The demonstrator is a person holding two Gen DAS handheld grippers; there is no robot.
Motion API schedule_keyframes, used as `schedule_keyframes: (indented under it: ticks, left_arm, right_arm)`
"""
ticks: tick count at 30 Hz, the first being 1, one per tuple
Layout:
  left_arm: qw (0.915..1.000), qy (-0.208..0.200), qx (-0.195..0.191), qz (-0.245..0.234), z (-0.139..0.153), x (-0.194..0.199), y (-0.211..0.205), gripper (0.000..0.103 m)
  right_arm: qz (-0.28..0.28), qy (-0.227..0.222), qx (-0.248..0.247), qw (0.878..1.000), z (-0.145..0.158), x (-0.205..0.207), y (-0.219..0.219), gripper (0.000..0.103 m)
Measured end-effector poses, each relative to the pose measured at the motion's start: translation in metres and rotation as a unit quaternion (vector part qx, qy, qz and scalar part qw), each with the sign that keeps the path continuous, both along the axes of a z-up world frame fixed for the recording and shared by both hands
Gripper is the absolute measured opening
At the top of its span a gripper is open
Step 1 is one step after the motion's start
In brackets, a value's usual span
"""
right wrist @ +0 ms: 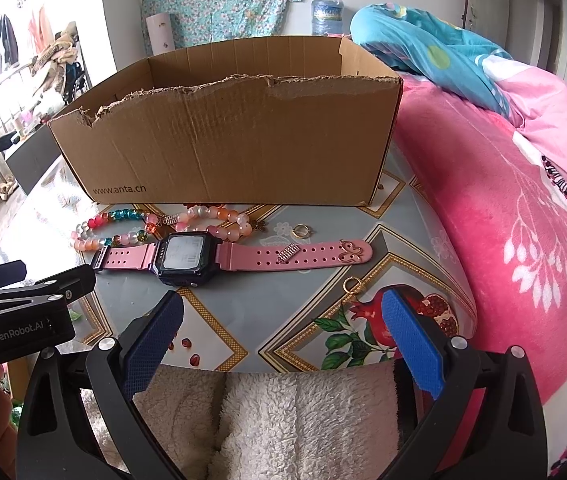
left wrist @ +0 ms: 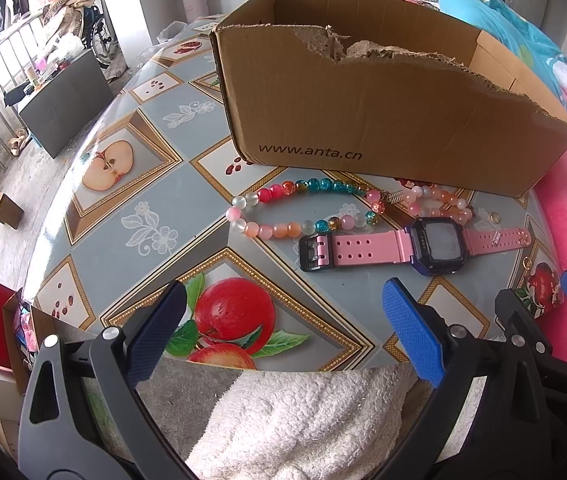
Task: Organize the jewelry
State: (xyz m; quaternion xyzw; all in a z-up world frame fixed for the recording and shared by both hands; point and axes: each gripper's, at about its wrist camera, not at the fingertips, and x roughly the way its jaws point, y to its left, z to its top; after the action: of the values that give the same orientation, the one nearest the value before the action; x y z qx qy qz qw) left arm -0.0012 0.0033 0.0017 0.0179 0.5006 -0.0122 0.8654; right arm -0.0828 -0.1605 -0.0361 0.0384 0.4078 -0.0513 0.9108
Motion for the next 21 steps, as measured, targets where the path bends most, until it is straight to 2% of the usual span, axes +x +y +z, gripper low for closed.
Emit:
schedule_keyframes:
  ticks: [21]
  left_arm:
    - [1.0,0.0,0.001,0.001,-0.0014,0.0005,0.0002,0.095]
  right_arm:
    - [0.0,-0.001,-0.004,1.0,0.0034,0.0004,-0.0003,0.097]
